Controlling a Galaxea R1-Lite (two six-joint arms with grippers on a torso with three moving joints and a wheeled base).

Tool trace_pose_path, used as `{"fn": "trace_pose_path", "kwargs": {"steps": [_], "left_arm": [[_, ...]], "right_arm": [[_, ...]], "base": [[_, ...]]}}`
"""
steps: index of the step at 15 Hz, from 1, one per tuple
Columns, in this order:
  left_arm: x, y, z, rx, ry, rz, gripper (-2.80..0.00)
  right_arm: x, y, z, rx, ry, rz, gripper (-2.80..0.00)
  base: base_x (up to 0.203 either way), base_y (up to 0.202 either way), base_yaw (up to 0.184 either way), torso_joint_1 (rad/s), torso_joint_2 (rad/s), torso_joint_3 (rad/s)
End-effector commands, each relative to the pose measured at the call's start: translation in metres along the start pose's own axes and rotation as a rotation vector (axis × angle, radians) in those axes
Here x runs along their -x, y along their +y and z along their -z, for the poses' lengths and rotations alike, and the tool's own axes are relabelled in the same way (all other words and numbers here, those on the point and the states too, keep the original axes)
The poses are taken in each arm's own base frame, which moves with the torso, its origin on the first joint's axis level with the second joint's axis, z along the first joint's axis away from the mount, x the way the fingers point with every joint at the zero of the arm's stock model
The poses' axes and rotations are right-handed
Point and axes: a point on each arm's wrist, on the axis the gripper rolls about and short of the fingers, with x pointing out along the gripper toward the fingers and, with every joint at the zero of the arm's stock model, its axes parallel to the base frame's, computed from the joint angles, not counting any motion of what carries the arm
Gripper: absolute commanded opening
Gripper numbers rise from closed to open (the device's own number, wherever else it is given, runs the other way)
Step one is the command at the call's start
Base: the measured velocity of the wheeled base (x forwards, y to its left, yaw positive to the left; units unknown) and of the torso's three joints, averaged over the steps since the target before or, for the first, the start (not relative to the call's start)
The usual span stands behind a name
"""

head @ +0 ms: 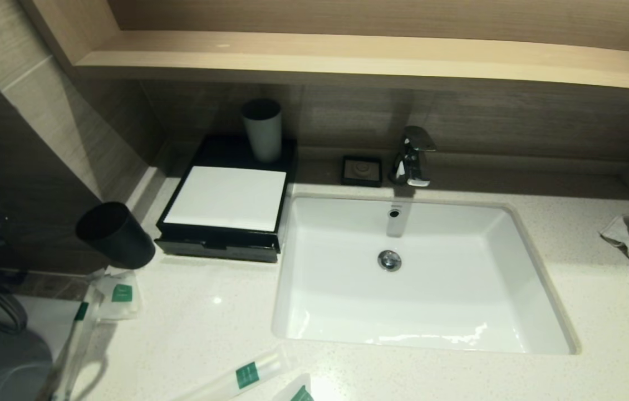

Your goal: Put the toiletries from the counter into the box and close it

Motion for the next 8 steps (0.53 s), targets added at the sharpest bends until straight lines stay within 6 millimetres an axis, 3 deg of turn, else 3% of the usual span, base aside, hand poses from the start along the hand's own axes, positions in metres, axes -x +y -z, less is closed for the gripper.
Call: {"fn": "trace_pose_path", "kwargs": {"steps": [1, 4, 8], "left_arm": [[-0.031, -0.003, -0.002, -0.009, 0.1, 0.014, -2.8], [-0.059, -0.005, -0.006, 0.01, 0.165, 0.024, -2.8], [-0.088, -0.004, -0.027, 0.088, 0.177, 0.015, -2.8]], "right_arm": [[0.0, 0.0, 0.0, 0.001, 0.0, 0.0, -2.8], [0.0, 0.0, 0.0, 0.0, 0.0, 0.0, -2.8], [0.0, 0.0, 0.0, 0.0, 0.0, 0.0, -2.8]], "base": [[0.0, 0.0, 0.0, 0.0, 0.0, 0.0], [0.0, 0.0, 0.0, 0.0, 0.0, 0.0], [0.0, 0.0, 0.0, 0.0, 0.0, 0.0]]}}
